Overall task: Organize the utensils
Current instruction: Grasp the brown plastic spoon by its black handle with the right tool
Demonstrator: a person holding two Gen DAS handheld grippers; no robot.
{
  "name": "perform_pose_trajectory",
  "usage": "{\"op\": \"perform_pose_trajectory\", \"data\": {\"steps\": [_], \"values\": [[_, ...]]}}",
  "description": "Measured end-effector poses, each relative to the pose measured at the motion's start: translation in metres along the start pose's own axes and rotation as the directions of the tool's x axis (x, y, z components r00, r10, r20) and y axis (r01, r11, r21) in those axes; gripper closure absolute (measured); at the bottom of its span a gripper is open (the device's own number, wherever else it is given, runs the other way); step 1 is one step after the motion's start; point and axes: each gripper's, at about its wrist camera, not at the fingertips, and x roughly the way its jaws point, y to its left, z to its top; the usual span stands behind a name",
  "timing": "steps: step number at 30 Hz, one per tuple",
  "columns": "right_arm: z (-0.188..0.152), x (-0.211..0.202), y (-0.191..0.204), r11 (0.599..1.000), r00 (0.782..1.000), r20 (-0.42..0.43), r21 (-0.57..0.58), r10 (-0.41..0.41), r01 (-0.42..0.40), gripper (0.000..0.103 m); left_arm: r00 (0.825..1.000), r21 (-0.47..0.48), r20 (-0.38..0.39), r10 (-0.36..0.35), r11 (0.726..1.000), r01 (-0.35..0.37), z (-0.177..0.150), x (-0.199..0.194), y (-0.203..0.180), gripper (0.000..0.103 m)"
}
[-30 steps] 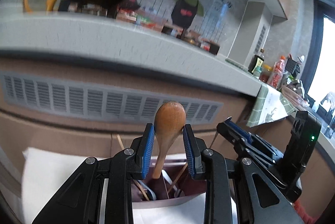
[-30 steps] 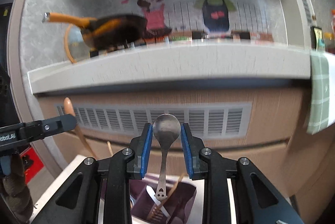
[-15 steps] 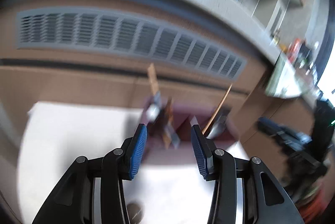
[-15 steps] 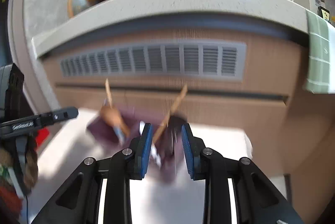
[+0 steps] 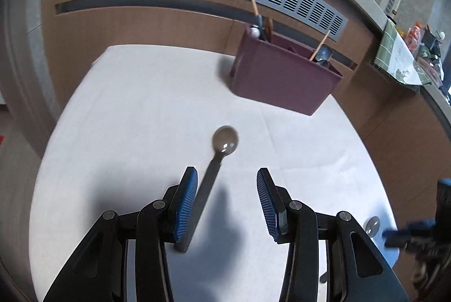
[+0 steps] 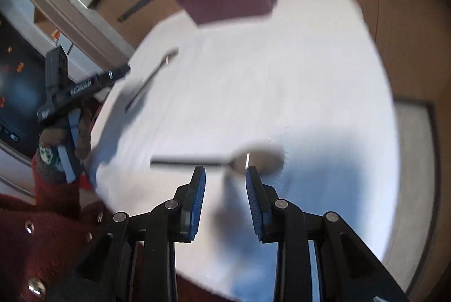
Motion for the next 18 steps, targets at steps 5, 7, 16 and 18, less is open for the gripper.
{"op": "perform_pose_trajectory", "data": {"steps": [5, 7, 16, 18], "values": [[-0.004, 0.016, -0.003, 0.997, 0.998, -0.002, 0.041, -0.060, 0.060, 0.076, 1.000, -0.030, 0.005, 0.026, 0.999, -0.026, -0.001, -0.003, 0.009, 0.058], [0.007, 0.020, -0.005, 0.995, 0.997, 0.023, 0.062, -0.074, 0.073, 0.076, 0.999, -0.030, 0.006, 0.031, 0.999, -0.031, -0.002, -0.003, 0.012, 0.058], [0.063, 0.057, 0.020, 0.974, 0.965, 0.134, 0.017, -0.225, 0.224, 0.063, 0.999, 0.002, -0.040, 0.025, 1.000, -0.025, -0.006, 0.011, 0.003, 0.058], [0.068, 0.066, 0.032, 0.962, 0.953, 0.141, -0.014, -0.269, 0.274, 0.056, 0.998, 0.012, -0.048, 0.031, 0.999, -0.030, -0.006, 0.014, 0.000, 0.058]]}}
